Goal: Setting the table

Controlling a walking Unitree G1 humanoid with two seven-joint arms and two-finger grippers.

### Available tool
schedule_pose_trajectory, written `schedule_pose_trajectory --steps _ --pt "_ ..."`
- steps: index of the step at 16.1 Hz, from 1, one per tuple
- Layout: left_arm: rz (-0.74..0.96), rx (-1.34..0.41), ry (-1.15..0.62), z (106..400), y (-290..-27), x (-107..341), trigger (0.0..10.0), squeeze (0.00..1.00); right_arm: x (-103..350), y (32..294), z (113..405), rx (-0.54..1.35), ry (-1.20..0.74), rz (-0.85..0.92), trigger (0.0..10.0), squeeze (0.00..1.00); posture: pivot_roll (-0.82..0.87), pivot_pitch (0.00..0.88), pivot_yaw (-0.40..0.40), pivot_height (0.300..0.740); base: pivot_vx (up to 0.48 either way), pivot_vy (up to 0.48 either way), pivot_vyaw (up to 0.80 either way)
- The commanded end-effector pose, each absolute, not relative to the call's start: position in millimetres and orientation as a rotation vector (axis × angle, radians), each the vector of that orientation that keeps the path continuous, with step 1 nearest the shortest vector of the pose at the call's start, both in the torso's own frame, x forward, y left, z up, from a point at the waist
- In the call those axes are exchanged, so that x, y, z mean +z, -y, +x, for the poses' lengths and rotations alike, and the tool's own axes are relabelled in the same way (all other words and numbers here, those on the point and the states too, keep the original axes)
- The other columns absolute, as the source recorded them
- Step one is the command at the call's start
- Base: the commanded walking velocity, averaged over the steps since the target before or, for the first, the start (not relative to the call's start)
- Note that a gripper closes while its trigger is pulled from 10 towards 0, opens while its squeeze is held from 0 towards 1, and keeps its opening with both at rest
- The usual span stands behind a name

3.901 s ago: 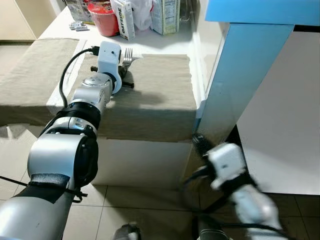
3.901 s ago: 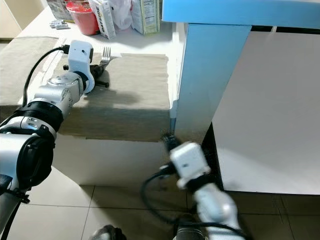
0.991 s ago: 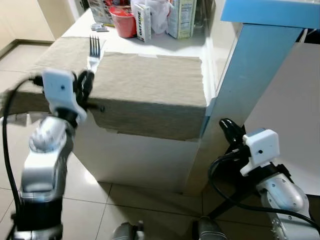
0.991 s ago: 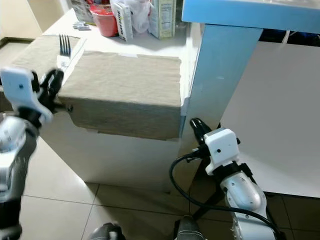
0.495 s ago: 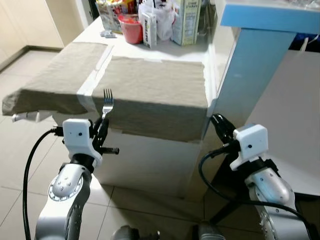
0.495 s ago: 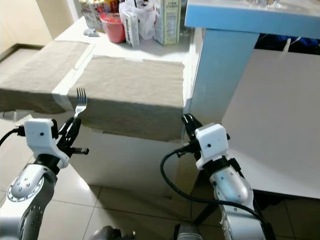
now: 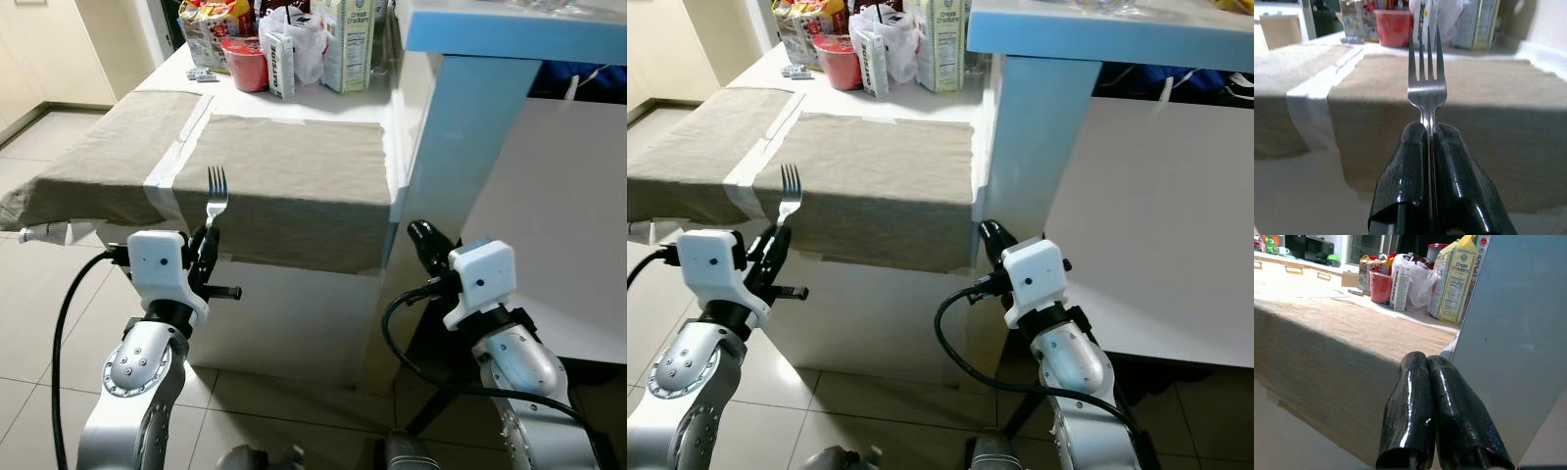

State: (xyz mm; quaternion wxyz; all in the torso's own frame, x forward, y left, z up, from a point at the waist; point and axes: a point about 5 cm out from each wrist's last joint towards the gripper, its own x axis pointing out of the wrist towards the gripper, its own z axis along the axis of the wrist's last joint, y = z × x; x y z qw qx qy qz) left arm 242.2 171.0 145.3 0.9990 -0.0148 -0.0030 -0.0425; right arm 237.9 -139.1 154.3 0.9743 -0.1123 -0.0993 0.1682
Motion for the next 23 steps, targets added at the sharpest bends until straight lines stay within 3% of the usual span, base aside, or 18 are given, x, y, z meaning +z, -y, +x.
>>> schedule_pose_trajectory --steps 1,23 --pt "-0.011 -0.091 0.008 245 -171 145 0.0 0.0 155 138 238 0.337 0.201 -0.234 10.0 0.0 -0.16 0.02 0.051 0.702 0.0 0.0 0.0" --pt "-0.084 -0.153 0.066 265 -160 159 0.0 0.0 147 143 244 0.337 0.158 -0.23 10.0 0.0 -0.16 0.063 0.043 0.702 -0.035 0.0 0.0"
